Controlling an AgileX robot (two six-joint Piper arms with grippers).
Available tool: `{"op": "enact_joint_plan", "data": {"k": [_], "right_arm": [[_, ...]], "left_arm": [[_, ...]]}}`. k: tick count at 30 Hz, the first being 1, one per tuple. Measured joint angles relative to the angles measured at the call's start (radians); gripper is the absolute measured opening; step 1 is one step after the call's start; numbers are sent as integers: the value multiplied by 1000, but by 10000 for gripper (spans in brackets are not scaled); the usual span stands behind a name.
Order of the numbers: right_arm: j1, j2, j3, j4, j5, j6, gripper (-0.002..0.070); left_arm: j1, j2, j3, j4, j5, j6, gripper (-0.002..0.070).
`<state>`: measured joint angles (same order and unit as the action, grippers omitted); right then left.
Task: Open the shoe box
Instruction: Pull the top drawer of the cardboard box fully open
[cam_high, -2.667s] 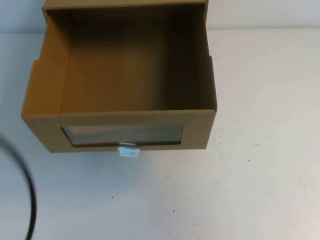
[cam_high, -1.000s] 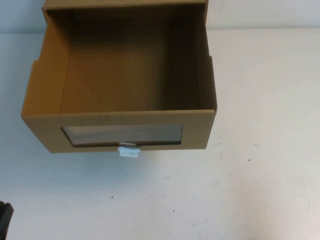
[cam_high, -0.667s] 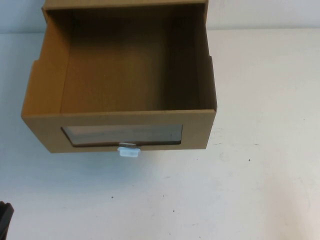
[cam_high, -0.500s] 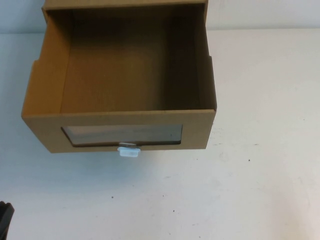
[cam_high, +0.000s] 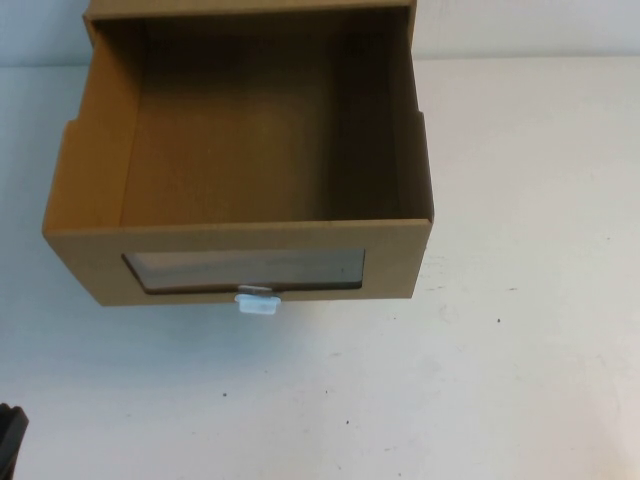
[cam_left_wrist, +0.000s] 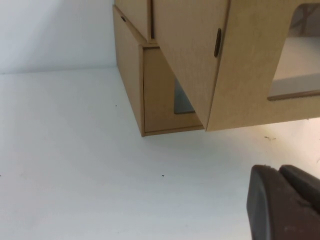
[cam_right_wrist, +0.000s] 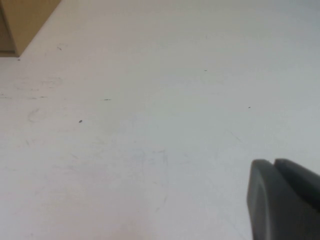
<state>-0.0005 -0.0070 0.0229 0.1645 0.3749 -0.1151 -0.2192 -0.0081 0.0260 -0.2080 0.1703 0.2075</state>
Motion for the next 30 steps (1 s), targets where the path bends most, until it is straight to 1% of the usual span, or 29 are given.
{"op": "enact_joint_plan", "data": {"k": [15, 17, 19, 20, 24, 26, 30], "right_arm": [[0, 0, 0, 0, 4, 0, -13], [0, 0, 0, 0, 4, 0, -13], [0, 0, 0, 0, 4, 0, -13], [0, 0, 0, 1, 4, 0, -13], [0, -2, 0, 1, 4, 0, -14], [0, -2, 0, 4, 6, 0, -14], [0, -2, 0, 4, 6, 0, -13]], "left_arm": [[0, 0, 0, 0, 0, 0, -5], [0, 0, 0, 13, 0, 19, -5], [0, 0, 0, 51, -7, 12, -5], [3, 0, 0, 79, -13, -15, -5], [73, -2, 0, 253, -28, -187, -5], [109, -4, 0, 285, 2, -232, -5], [123, -4, 0, 304, 119, -247, -5]]}}
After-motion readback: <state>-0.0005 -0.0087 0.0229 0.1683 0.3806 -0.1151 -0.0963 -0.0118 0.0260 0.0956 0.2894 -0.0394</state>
